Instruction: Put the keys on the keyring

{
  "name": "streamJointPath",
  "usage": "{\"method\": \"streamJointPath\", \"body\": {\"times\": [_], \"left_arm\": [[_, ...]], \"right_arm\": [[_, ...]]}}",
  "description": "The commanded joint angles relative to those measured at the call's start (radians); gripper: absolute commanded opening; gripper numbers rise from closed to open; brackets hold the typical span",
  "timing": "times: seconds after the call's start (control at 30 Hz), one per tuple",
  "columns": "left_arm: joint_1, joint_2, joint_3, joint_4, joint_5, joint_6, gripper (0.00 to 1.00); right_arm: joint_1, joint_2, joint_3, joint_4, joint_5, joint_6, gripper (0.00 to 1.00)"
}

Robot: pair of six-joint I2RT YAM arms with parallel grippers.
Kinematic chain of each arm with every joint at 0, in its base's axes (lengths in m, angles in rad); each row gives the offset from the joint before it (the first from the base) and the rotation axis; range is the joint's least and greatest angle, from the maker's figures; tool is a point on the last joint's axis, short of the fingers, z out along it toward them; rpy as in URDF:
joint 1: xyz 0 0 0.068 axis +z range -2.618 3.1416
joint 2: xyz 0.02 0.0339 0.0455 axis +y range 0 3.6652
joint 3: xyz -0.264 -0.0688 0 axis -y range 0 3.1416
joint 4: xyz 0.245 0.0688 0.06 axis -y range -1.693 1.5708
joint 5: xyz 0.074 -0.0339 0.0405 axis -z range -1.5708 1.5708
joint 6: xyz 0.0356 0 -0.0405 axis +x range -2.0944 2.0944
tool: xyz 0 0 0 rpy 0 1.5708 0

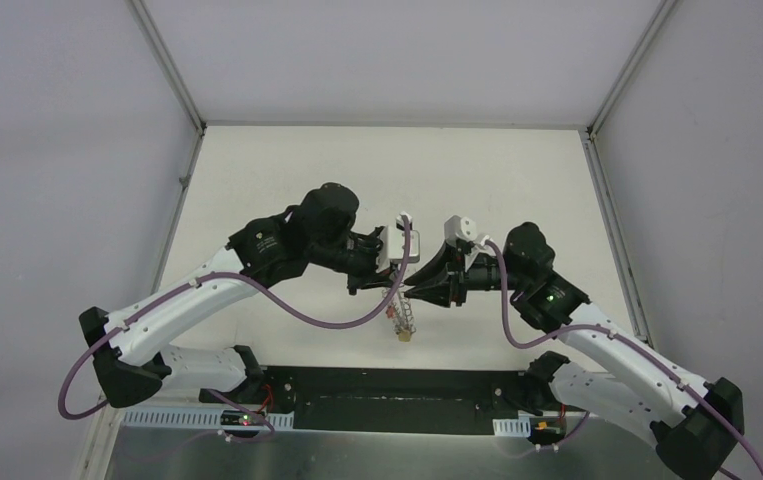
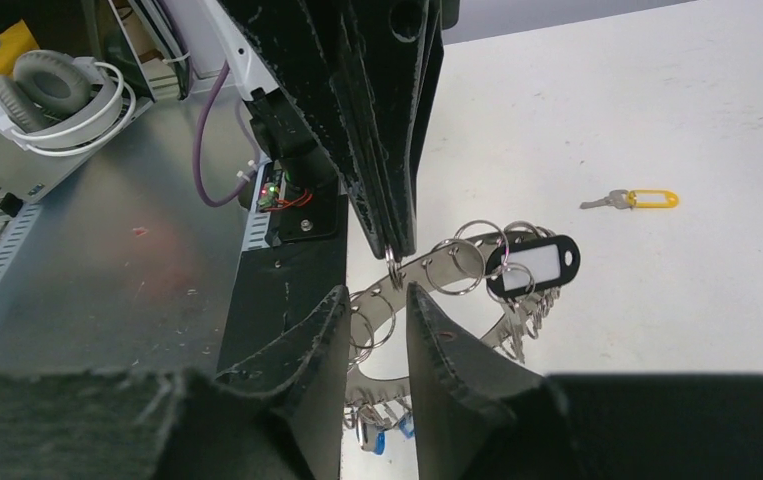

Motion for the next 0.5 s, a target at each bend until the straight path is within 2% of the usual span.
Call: {"method": "streamJointPath", "body": {"times": [0.0,0.17,0.33,0.47], "left_arm": [[-0.016,-0.008,0.052,0.010,0.009,0.018,0.00],[-0.023,-0.005,0.048,0.010,0.012,0.016,0.00],[-0.028,-0.005,0.047,0.010,0.007,0.018,0.00],[-0.028,-0.024,0.032,0.014,0.014,0.047,0.00]], "right_arm": [[0.031,0.026,0.034,0.102,0.000,0.015,0.28],[0.064,0.059,0.042,0.128,0.014,0.007,0.24],[0.077,0.080,0.048,0.119,0.011,-0.008,0.00],[0.081,0.062,0.052,0.069,0.053,-0.029,0.00]]}}
